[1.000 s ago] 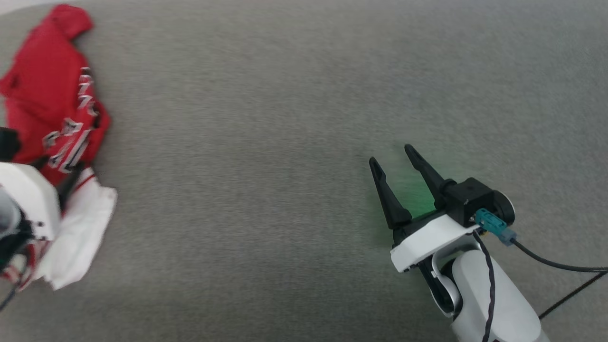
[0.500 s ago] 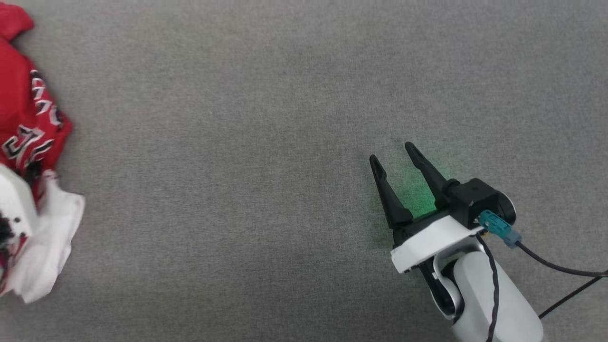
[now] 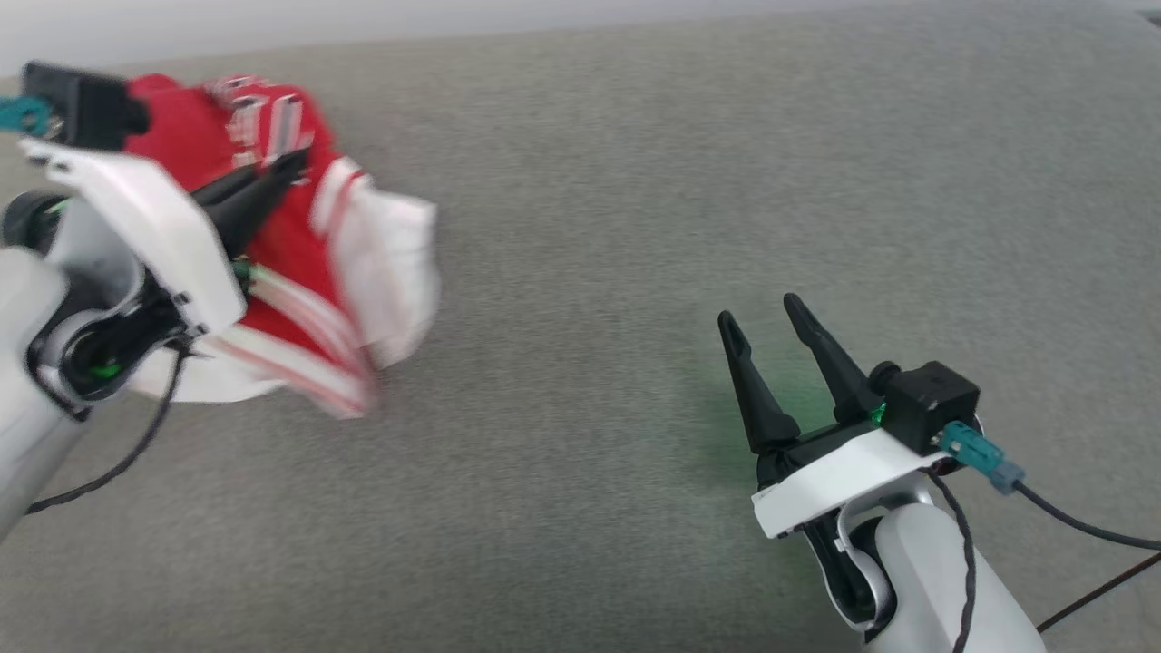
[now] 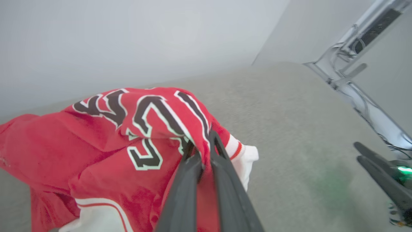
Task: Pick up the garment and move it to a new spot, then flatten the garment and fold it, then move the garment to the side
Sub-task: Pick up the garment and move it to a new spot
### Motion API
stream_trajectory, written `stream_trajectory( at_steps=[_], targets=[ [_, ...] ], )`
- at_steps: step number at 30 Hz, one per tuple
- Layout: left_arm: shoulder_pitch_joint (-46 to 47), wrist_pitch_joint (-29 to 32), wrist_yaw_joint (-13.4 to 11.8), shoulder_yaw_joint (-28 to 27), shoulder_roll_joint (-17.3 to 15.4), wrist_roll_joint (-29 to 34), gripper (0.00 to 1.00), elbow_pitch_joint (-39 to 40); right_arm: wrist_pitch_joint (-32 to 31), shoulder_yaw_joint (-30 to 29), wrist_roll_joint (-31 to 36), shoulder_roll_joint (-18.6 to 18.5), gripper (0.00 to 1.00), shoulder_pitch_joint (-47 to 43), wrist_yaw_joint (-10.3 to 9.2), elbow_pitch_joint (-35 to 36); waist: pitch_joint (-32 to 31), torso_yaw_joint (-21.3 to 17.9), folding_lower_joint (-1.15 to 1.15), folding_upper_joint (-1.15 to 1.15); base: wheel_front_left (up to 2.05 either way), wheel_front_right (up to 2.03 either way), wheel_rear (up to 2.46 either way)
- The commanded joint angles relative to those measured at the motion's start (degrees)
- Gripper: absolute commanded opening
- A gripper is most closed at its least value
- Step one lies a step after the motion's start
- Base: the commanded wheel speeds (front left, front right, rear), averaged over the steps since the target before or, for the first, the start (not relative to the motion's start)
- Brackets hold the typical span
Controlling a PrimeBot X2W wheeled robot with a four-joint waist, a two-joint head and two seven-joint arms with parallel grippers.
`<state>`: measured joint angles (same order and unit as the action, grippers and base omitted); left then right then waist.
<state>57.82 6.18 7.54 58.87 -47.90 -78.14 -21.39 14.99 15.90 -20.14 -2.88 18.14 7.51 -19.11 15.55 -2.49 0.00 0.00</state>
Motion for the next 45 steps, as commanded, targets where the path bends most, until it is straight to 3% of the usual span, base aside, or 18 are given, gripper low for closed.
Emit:
stream_trajectory(
  at_steps=[1, 7, 15, 19, 25, 34, 38, 39, 40, 41, 42, 45],
  targets=[
    [1.19, 0.82, -0.12, 0.05, 0.6, -0.94, 0.0, 2.39, 0.29, -0.14, -1.18, -0.05, 1.0, -0.51, -0.03, 0.71, 0.74, -2.66, 0.0, 0.0, 0.0, 0.0, 0.0],
    [3.95, 4.46, -0.24, 1.26, 4.27, -2.34, 0.0, 9.72, 0.29, -0.92, -5.19, -0.05, 1.0, -1.5, -0.03, 3.93, 3.78, -9.84, 0.0, 0.0, 0.0, 0.0, 0.0],
    [8.5, 6.21, -1.06, 1.52, 10.61, -1.5, 0.0, 10.83, 0.23, -2.13, -9.57, 0.0, 1.0, -3.43, -0.03, 7.25, 7.58, -19.14, 0.0, 0.0, 0.0, 0.0, 0.0],
    [9.39, 7.45, -1.96, 3.14, 12.02, 0.37, 0.0, 7.08, 0.21, -1.67, -12.28, 0.05, 1.0, -4.66, -0.03, 8.61, 8.95, -24.06, 0.0, 0.0, 0.0, 0.0, 0.0],
    [8.26, 6.51, -1.54, 6.13, 11.53, 4.78, 0.0, -2.48, 0.21, -0.46, -15.94, 0.04, 1.0, -7.08, -0.03, 10.48, 10.23, -30.03, 0.0, 0.0, 0.0, 0.0, 0.0],
    [11.0, 7.43, -0.27, 12.87, 12.52, 15.2, 0.0, -13.34, 0.21, -1.99, -18.02, -0.01, 1.0, -9.38, -0.03, 12.73, 12.26, -30.86, 0.0, 0.0, 0.0, 0.0, 0.0],
    [10.76, 8.4, -0.21, 14.16, 12.28, 17.19, 0.0, -14.03, 0.21, -1.55, -18.13, 0.0, 1.0, -9.19, -0.03, 13.02, 12.42, -30.86, 0.0, 0.0, 0.0, 0.0, 0.0],
    [10.84, 8.17, -0.2, 14.32, 12.0, 17.66, 0.13, -13.48, 0.21, -1.24, -17.92, -0.01, 1.0, -8.86, -0.03, 13.01, 12.32, -30.84, 0.0, 0.0, 0.0, 0.0, 0.0],
    [10.87, 7.79, -0.19, 14.44, 11.59, 18.17, 0.42, -12.89, 0.21, -0.74, -17.56, -0.01, 1.0, -8.47, -0.03, 12.89, 12.07, -30.85, 0.0, 0.0, 0.0, 0.0, 0.0],
    [10.93, 7.29, -0.18, 14.45, 11.14, 18.56, 0.93, -12.41, 0.21, -0.33, -17.24, 0.0, 1.0, -8.11, -0.03, 12.67, 11.76, -30.83, 0.0, 0.0, 0.0, 0.0, 0.0],
    [11.27, 6.44, -0.18, 14.37, 10.66, 19.28, 1.0, -11.81, 0.21, 0.12, -16.87, 0.0, 1.0, -7.74, -0.03, 12.41, 11.43, -30.81, 0.0, 0.0, 0.0, 0.0, 0.0],
    [11.89, 3.96, -0.14, 14.43, 11.42, 18.45, 1.0, -9.32, 0.21, -0.61, -14.84, -0.04, 1.0, -6.92, -0.03, 11.63, 9.93, -28.69, 0.0, 0.0, 0.0, 0.0, 0.0]
  ],
)
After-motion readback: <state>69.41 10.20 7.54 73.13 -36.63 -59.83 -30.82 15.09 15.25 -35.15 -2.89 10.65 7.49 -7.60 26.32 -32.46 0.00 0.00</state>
